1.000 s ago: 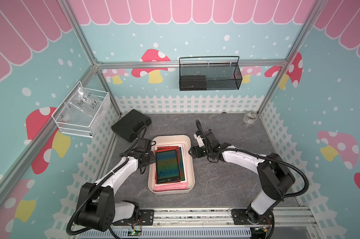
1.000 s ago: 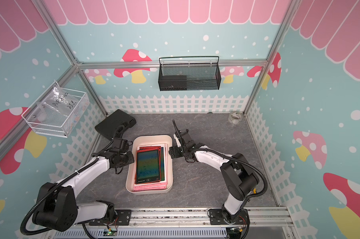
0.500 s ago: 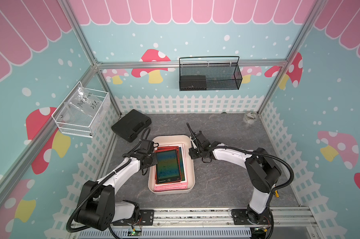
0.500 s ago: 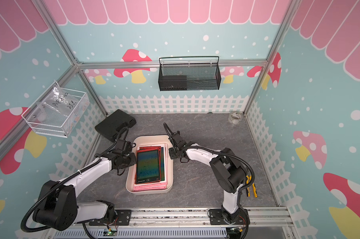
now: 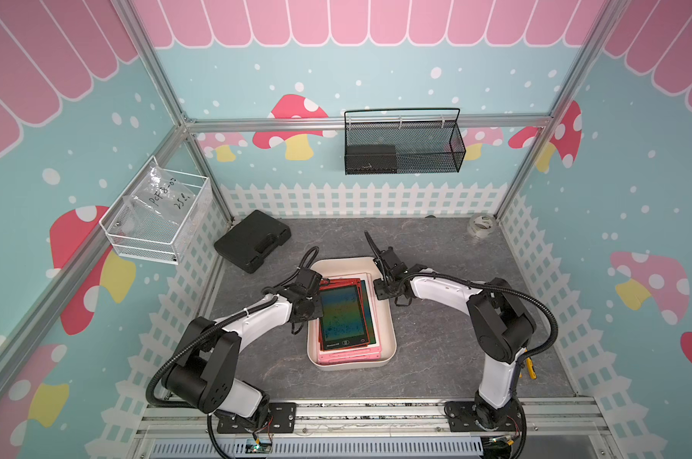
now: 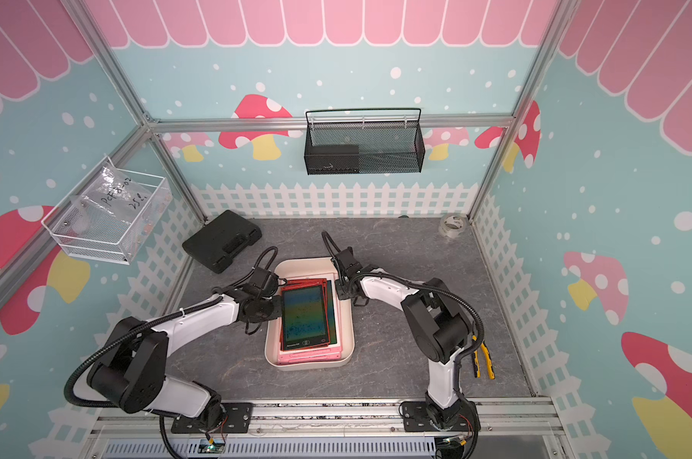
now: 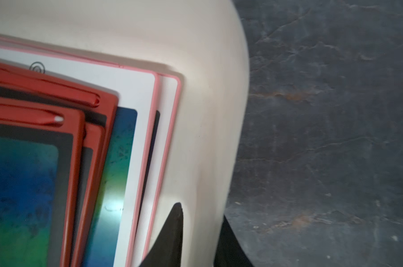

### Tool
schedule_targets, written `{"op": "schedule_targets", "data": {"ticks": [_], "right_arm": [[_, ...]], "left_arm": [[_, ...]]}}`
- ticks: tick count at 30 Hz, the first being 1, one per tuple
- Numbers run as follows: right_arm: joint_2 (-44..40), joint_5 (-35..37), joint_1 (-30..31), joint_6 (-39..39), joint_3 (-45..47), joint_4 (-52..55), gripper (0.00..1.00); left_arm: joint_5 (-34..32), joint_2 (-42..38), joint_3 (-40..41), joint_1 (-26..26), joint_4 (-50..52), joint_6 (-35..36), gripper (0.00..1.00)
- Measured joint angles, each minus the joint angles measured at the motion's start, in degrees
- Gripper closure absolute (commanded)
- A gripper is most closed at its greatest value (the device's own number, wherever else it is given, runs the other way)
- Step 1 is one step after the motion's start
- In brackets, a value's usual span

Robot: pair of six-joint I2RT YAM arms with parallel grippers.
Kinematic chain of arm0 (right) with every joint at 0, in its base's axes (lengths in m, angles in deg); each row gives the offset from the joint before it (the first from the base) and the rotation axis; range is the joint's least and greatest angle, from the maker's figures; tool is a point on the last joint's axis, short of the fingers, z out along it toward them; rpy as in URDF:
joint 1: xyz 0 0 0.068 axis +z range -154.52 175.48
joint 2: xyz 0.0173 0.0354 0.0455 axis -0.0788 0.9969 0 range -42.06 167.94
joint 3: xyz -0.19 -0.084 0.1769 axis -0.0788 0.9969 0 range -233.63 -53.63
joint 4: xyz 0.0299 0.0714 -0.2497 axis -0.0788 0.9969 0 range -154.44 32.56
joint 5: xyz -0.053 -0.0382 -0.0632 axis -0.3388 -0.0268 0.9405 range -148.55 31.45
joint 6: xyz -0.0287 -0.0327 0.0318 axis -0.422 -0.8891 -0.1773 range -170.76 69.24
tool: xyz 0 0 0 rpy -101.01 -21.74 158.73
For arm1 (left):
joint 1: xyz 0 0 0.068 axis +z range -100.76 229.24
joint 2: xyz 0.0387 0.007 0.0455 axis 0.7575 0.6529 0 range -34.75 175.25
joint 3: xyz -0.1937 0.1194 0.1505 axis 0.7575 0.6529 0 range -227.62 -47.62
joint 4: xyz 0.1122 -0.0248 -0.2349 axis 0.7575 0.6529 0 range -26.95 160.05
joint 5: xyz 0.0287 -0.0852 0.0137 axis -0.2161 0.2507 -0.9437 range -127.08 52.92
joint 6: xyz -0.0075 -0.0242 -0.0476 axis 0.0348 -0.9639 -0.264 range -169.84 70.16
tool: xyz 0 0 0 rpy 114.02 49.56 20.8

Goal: Take out the writing tablet from the storage box
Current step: Move the storage box to the center of the board.

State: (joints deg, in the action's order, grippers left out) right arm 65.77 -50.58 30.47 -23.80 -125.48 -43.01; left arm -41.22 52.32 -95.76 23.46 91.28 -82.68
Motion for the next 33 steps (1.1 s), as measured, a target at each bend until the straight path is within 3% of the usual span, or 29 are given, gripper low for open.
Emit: {"op": "schedule_targets", "data": {"ticks": [4, 11, 19, 29, 33], "right_arm": [[-0.3, -0.2, -6.1, -1.8, 0.5, 0.2, 0.76], [-1.1, 0.3, -17.6, -6.2, 1.4, 0.9, 0.77], [-1.0, -0.1, -29.7, -10.8, 1.2, 1.5, 0.8], [5.8, -0.7, -40.7, -13.4, -7.3, 4.2, 0.83], [7.6, -2.3, -44.0, -13.9, -10.1, 5.2, 0.83]], "left_arm": [[0.2, 6.9, -7.2, -4.1, 0.3, -0.5, 0.9], [1.4, 23.2, -26.7, -11.1, 0.6, -1.4, 0.9], [1.6, 34.1, -41.4, -17.2, -0.5, -4.3, 0.86], [4.5, 46.6, -59.4, -20.0, -0.8, -5.8, 0.81], [6.3, 49.3, -62.5, -20.3, -4.2, -6.5, 0.7]]}}
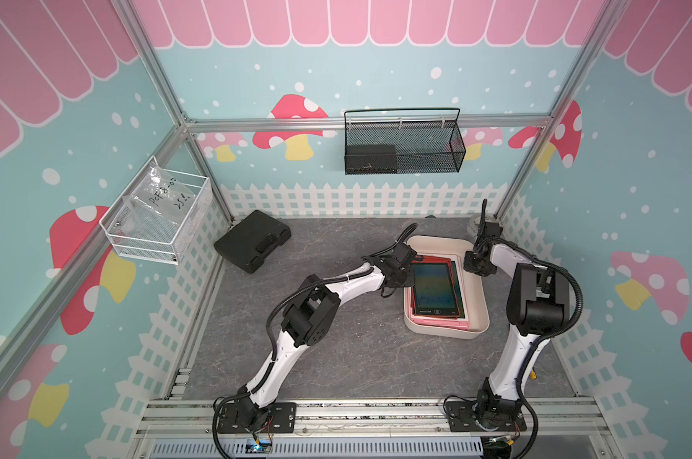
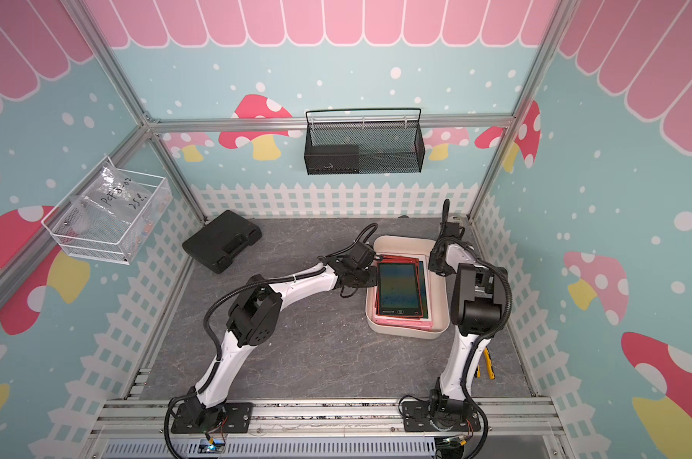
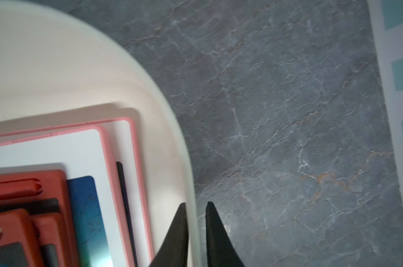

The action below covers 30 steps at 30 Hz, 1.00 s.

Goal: Take out the writing tablet from the storage box
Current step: Move the storage box to the center of the board.

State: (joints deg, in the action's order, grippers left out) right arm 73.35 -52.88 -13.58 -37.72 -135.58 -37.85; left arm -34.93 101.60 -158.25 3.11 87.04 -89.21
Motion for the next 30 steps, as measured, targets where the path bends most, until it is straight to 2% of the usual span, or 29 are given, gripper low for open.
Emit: {"op": "schedule_targets", "data": {"ticks": [4, 7, 9, 11, 17, 24, 30], "right_arm": [[1.6, 0.0, -1.7, -0.7, -2.6, 0.5, 0.82], [1.7, -0.3, -2.5, -1.0, -3.2, 0.7, 0.75], [1.7, -0.9, -2.8, -1.2, -3.3, 0.6, 0.67], [1.7, -1.6, -2.9, -0.8, -3.3, 0.7, 0.52], [-0.1, -3.2, -2.4, -1.6, -3.3, 0.8, 0.38], [-3.6, -3.4, -2.5, -1.7, -4.0, 0.5, 0.36], [-8.4, -4.2, -2.6, -1.2, -2.6, -0.4, 0.36]], "left_arm": [[0.9, 1.6, -2.5, -1.2, -2.2, 0.9, 0.61], [1.5, 1.6, -4.0, -1.8, -2.1, 1.4, 0.55], [1.8, 1.5, -4.4, -1.9, -2.3, 1.9, 0.52], [1.9, 1.1, -4.4, -2.0, -2.4, 2.6, 0.49], [2.7, -3.3, -1.2, -1.8, -3.6, 4.3, 0.46], [3.0, -14.6, 8.3, -0.8, -6.7, 6.3, 0.46], [2.7, -23.0, 20.4, -0.5, -7.5, 7.1, 0.57]]}}
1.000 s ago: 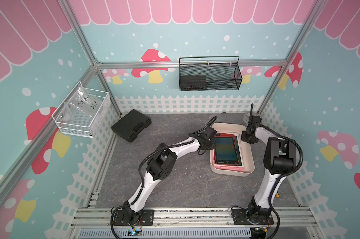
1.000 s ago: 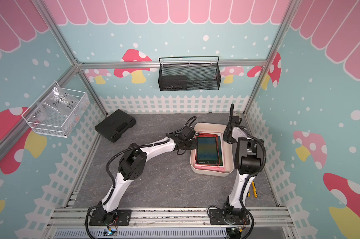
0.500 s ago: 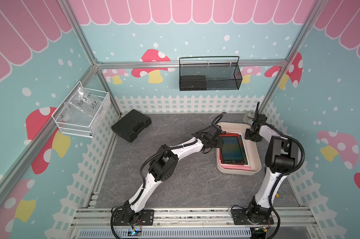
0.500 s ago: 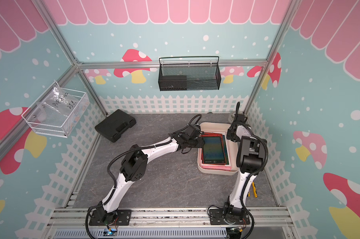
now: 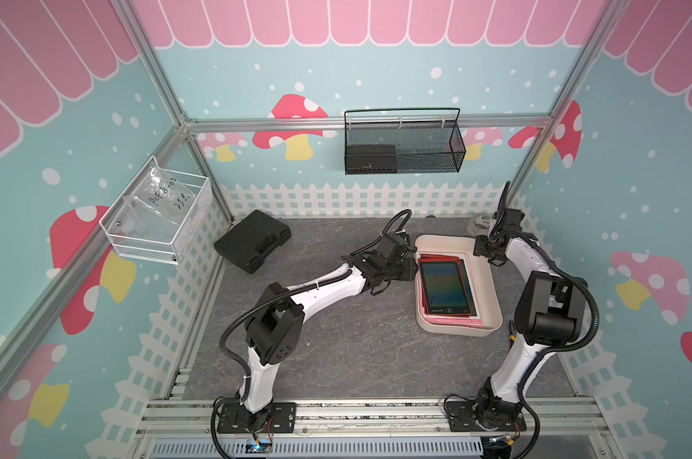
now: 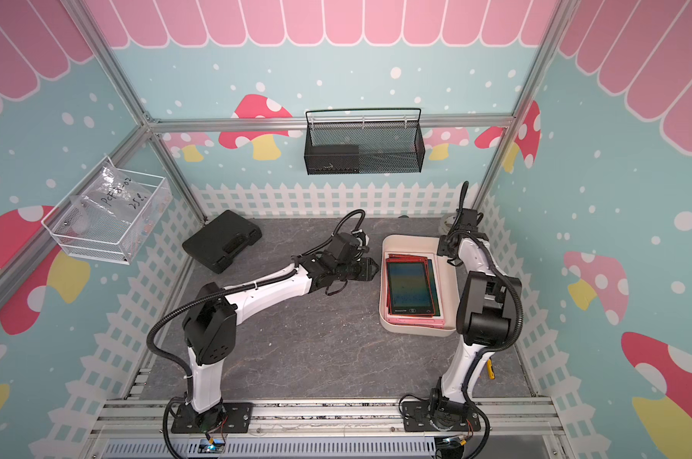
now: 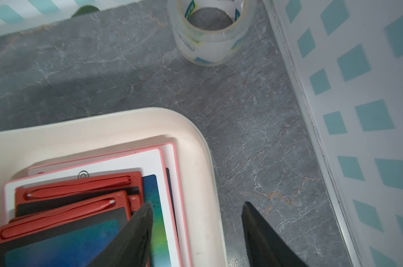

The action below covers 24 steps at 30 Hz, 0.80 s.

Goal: Take out the writing tablet from the storage box
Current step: Move the storage box to the center of the board.

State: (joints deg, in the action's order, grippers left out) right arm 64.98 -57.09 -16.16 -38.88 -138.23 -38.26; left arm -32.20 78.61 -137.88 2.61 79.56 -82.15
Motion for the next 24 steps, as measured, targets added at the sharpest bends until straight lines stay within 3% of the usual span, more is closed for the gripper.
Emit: {"op": "schedule_targets", "data": {"ticks": [5, 10, 17, 24], "right_arm": [[-6.8, -1.8, 0.0, 1.4, 5.2, -1.6, 0.36], [-13.2, -5.7, 0.0, 3.2, 14.3, -5.1, 0.36], [-21.8, -13.2, 0.0, 5.3, 24.6, -8.0, 0.36], [-21.9, -16.7, 0.0, 6.4, 27.5, -10.8, 0.36]], "left_arm": [[0.4, -1.5, 11.9, -0.5, -1.7, -0.5, 0.6], [0.8, -1.5, 16.6, -1.3, -2.4, -1.6, 0.61], [1.0, 1.8, 12.4, -1.9, -5.4, -2.2, 0.62], [2.3, 10.3, 4.4, -2.5, -6.0, -2.7, 0.62]]}}
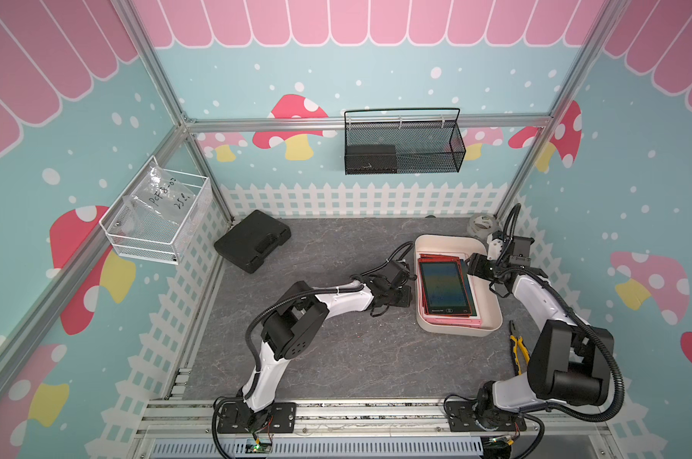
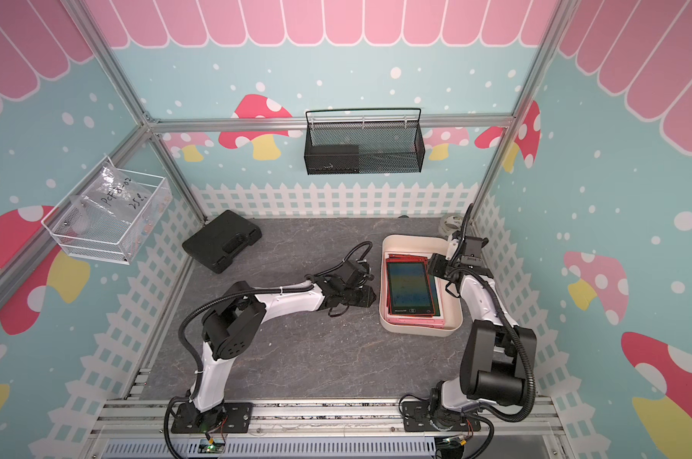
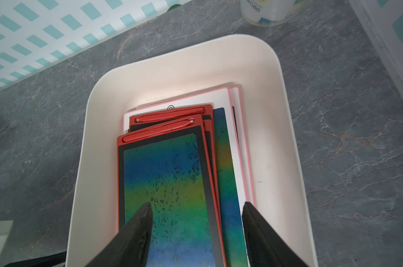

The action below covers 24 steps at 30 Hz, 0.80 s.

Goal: Take out the writing tablet from the storage box
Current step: Move the storage box to the center of the board.

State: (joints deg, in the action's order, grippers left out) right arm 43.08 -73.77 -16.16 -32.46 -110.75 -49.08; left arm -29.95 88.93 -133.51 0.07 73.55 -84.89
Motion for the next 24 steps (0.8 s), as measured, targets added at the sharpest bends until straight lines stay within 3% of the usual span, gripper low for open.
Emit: {"op": "schedule_targets", "data": {"ticks": [9, 24], "right_arm": [[2.2, 2.0, 0.0, -0.1, 2.0, -0.4, 0.36], [14.6, 1.6, -0.8, -4.8, -7.7, 1.1, 0.37]], "left_arm": [[0.3, 6.4, -8.3, -1.2, 2.3, -0.3, 0.63], [-1.1, 15.3, -27.4, -0.3, 10.3, 0.4, 0.61]]}}
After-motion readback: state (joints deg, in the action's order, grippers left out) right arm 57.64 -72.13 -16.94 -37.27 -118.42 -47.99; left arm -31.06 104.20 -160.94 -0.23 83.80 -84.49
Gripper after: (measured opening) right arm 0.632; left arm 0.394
